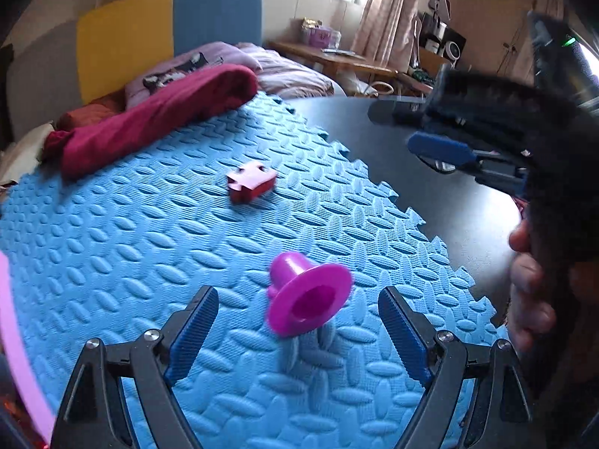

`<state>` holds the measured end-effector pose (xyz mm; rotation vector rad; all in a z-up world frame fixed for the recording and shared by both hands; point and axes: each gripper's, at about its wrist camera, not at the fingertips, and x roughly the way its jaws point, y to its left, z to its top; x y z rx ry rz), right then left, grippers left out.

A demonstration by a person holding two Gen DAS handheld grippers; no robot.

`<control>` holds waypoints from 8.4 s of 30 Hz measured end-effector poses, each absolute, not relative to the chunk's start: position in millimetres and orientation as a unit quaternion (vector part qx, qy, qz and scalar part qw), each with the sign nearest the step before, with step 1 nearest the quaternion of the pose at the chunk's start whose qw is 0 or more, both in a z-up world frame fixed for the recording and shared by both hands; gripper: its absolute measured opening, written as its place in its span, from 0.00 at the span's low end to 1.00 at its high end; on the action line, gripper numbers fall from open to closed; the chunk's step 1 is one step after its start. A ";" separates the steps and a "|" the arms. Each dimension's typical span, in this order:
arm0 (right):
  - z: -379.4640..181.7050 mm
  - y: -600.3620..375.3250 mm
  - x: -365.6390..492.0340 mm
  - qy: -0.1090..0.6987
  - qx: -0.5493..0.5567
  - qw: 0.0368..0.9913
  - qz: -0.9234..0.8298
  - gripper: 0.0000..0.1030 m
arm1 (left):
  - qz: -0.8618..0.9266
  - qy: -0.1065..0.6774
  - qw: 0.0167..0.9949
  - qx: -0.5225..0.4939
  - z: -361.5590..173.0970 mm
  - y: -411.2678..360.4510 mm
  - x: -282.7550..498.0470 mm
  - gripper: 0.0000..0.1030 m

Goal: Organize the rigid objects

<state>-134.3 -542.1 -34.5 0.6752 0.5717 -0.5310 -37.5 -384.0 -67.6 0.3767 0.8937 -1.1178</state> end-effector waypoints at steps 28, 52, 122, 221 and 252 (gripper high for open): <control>-71.5 -509.8 -60.4 0.431 0.234 0.854 -0.171 0.52 | -0.443 0.407 0.790 0.117 -88.9 -283.8 -25.0 0.54; -103.8 -461.9 -10.9 0.473 0.090 0.868 -0.120 0.47 | -0.437 0.378 0.811 0.091 -55.1 -247.6 -39.4 0.54; -107.3 -451.1 -9.8 0.448 0.056 0.880 -0.145 0.45 | -0.069 0.335 0.940 0.021 -11.6 -31.3 20.1 0.73; -73.7 -165.9 13.4 0.433 -0.027 0.890 0.139 0.55 | -0.021 0.345 0.938 -0.004 -24.2 17.3 14.0 0.73; -73.2 -200.0 -5.6 0.415 -0.028 0.907 0.070 0.44 | -0.044 0.334 0.941 0.010 -15.1 -3.6 4.1 0.82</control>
